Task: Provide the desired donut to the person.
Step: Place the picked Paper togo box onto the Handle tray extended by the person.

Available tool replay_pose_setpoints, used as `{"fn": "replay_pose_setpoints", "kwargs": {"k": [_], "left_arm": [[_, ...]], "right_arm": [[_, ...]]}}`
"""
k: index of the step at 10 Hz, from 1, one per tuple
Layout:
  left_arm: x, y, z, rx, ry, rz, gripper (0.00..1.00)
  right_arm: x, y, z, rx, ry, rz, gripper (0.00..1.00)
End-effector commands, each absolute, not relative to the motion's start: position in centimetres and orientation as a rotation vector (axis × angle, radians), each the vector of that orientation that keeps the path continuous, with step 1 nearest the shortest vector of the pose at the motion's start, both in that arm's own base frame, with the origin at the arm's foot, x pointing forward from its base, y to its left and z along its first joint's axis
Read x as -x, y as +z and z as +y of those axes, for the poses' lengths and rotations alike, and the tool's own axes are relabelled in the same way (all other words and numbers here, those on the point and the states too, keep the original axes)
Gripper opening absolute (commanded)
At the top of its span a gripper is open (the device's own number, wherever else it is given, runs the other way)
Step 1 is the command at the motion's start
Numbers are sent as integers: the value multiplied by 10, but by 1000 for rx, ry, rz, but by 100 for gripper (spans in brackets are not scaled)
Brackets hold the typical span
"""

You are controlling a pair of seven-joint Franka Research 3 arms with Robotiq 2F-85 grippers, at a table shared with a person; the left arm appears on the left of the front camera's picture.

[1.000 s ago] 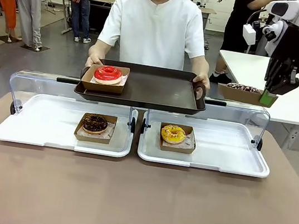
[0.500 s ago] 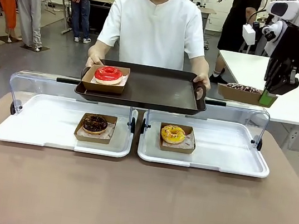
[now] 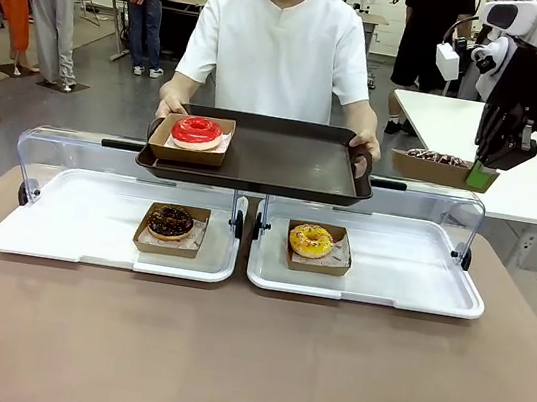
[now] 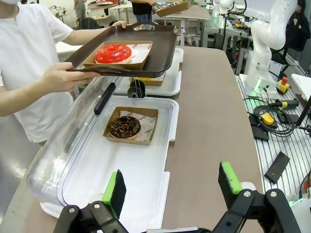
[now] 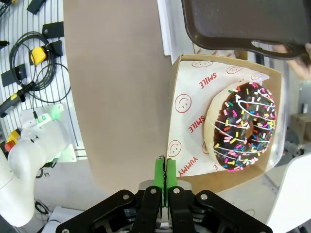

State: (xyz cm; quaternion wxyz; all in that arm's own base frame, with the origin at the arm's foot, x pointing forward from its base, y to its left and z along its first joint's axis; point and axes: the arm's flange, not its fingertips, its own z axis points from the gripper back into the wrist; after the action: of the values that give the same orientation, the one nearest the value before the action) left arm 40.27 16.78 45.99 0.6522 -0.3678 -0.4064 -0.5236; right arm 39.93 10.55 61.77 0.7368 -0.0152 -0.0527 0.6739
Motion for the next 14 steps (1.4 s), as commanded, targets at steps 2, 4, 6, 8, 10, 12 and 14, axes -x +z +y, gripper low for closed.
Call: {"fn": "replay_pose_setpoints", "kwargs": {"k": [2, 4, 6, 8, 10, 12, 14], "left_arm": [[-402, 461, 169, 834, -1182, -935, 100], [-402, 461, 169, 834, -1182, -935, 100], [-402, 461, 169, 834, -1182, -935, 100], [-402, 461, 169, 834, -1182, -935, 100], [-402, 461, 169, 834, -1182, -935, 100], [-402, 461, 169, 834, -1182, -935, 100], [-402, 461, 169, 834, -1182, -935, 100]], "right_arm": [[-399, 618, 106, 36, 1472, -114, 0], [-402, 633, 118, 56, 1464, -170, 2], [-394, 671, 145, 71, 1478, -260, 2], [-400, 688, 168, 65, 1469, -313, 2], [-406, 671, 199, 67, 1465, -319, 2], [-415, 649, 236, 78, 1494, -283, 2], [-414, 631, 264, 86, 1527, -251, 2]]}}
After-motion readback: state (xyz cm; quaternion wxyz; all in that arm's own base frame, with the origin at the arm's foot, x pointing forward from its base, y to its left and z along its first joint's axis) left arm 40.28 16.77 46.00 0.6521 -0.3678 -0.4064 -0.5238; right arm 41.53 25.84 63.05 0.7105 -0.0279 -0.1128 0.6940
